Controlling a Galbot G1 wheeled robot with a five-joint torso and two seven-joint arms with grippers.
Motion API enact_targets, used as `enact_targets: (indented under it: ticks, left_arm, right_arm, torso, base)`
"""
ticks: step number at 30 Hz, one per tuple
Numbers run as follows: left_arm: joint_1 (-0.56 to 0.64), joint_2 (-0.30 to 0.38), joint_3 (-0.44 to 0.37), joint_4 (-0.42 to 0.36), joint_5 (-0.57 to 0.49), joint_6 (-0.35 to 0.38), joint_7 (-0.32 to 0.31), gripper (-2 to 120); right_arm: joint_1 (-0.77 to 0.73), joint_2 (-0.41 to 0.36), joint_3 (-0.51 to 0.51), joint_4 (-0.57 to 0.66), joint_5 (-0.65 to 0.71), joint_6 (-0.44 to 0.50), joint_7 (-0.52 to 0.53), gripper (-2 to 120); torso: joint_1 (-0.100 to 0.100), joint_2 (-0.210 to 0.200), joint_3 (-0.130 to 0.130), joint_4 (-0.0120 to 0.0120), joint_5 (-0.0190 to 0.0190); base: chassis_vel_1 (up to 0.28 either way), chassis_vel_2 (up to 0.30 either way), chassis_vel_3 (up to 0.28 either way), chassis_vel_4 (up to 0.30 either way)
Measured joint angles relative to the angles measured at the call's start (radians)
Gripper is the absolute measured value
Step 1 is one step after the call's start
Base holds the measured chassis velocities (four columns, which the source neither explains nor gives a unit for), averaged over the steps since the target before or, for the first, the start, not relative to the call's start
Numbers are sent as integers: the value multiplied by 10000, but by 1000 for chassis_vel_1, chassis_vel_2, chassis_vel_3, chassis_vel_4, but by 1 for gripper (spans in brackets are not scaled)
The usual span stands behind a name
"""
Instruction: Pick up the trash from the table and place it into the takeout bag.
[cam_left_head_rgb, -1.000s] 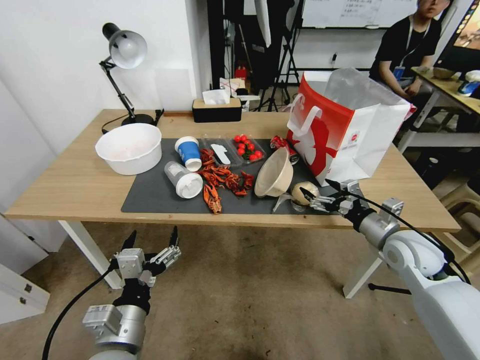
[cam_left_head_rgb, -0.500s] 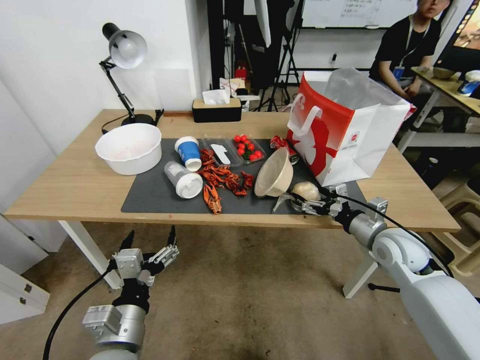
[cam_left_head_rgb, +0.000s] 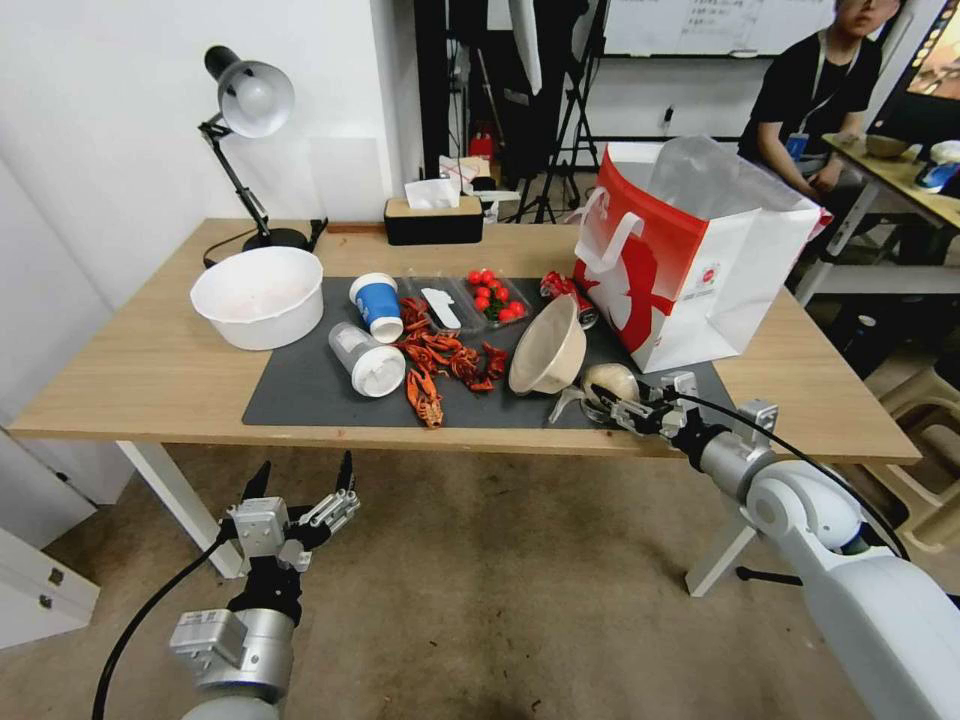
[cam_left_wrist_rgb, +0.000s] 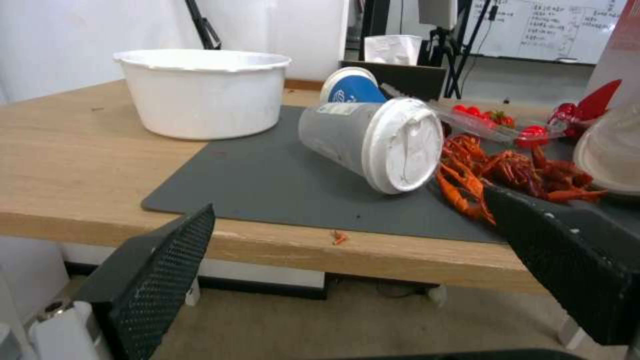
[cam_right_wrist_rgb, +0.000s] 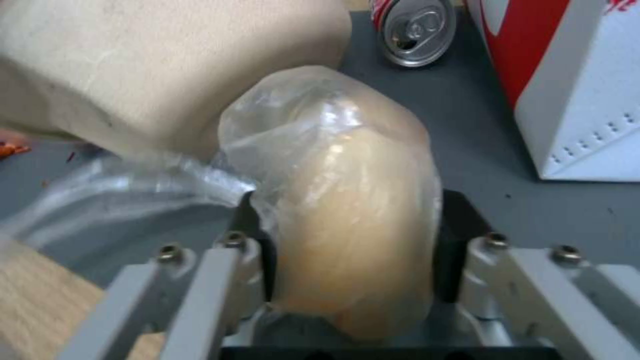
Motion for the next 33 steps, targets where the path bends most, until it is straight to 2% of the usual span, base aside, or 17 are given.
enact_targets:
  ticks: [2,5,8,13,16,21,23,27,31,33]
  left_arm:
    - [-7,19,3,5,3,-33,-17,100]
    - [-11,21,12,6,6,-42,-22,100]
    - [-19,8,56,7,30,-81,-46,100]
    - [-18,9,62,-24,39,-86,-48,100]
    - [-6,15,47,-98,39,-123,-49,100]
    - [31,8,14,-145,30,-211,-49,100]
    - [72,2,-2,-176,23,-252,-56,100]
    - [90,0,-10,-194,15,-276,-58,100]
    - [91,-5,-10,-198,9,-284,-59,100]
    - [86,-12,-2,-200,9,-284,-59,100]
  right_arm:
    - [-167,-99,151,258,-32,74,-14,24]
    - [-237,-157,218,369,-38,102,-18,19]
    - [-620,-494,574,978,-177,253,-81,8]
    - [-937,-880,865,1609,-382,373,-165,7]
    - [-1189,-1474,1231,2391,-540,405,-141,7]
    - [-1245,-1947,1651,3041,-370,226,12,7]
    - [-1219,-2325,2026,3506,30,-48,215,7]
    - [-1075,-2595,2314,3777,494,-286,562,7]
    - [-694,-2875,2520,3942,1446,-532,1179,7]
    - [-134,-3032,2543,3931,2350,-633,1766,7]
  torso:
    - [0,0,0,0,0]
    - [0,0,0,2,0]
    - [0,0,0,0,0]
    - [0,1,0,0,-1]
    - [0,2,0,0,-1]
    - [-1,2,0,1,0]
    - [0,2,0,1,0]
    - [-1,2,0,1,0]
    - [-1,2,1,-1,1]
    - [0,2,0,0,0]
  base:
    - [0,0,0,0]
    - [0,0,0,0]
    - [0,0,0,0]
    - [0,0,0,0]
    - [0,0,0,0]
    - [0,0,0,0]
    - [0,0,0,0]
    - [0,0,0,0]
    - [0,0,0,0]
    - [0,0,0,0]
